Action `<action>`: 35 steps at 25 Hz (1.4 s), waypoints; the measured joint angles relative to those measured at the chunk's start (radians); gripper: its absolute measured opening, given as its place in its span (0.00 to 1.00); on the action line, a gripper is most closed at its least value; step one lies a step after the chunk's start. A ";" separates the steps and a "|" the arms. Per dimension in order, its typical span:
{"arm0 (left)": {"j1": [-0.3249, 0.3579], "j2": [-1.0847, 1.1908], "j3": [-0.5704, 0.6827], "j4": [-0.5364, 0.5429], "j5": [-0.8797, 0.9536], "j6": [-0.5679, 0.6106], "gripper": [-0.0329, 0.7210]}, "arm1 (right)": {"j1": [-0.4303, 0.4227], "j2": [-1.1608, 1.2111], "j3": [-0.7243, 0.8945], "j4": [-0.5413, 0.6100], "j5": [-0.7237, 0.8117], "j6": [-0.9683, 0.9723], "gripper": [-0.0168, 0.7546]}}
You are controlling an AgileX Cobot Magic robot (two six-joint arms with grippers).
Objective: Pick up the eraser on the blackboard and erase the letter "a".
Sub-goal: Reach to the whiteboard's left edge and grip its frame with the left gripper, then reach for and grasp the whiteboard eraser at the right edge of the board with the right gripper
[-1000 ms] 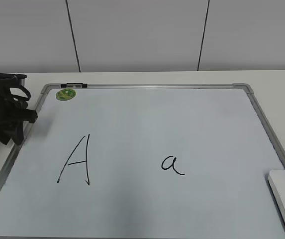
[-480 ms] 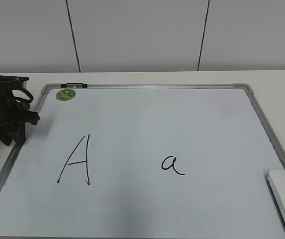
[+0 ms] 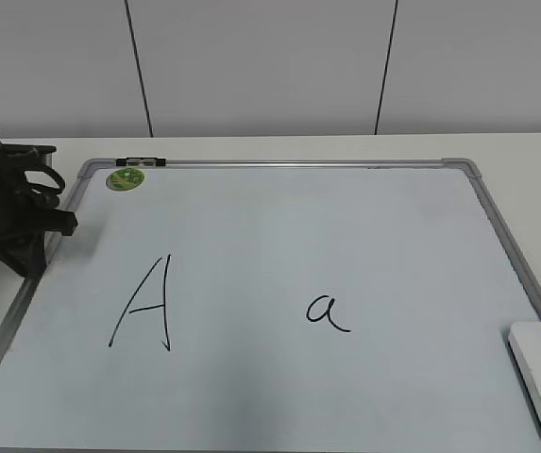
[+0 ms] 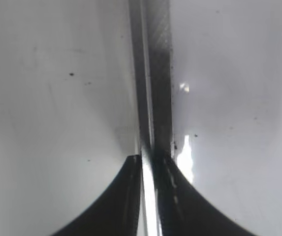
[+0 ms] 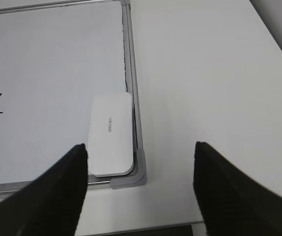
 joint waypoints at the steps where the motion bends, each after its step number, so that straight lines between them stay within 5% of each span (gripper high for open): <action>1: 0.000 0.000 0.000 0.000 0.000 0.000 0.12 | 0.000 0.000 0.000 0.000 0.000 0.000 0.67; 10: 0.000 0.000 0.000 -0.004 0.000 -0.002 0.11 | 0.000 0.037 -0.020 0.061 0.000 0.000 0.67; 27: 0.000 0.000 0.000 -0.002 0.001 -0.002 0.11 | 0.004 0.838 -0.220 0.246 0.013 -0.153 0.67; 35: 0.000 0.000 -0.002 -0.002 0.002 -0.002 0.12 | 0.004 1.108 -0.220 0.241 -0.018 -0.157 0.86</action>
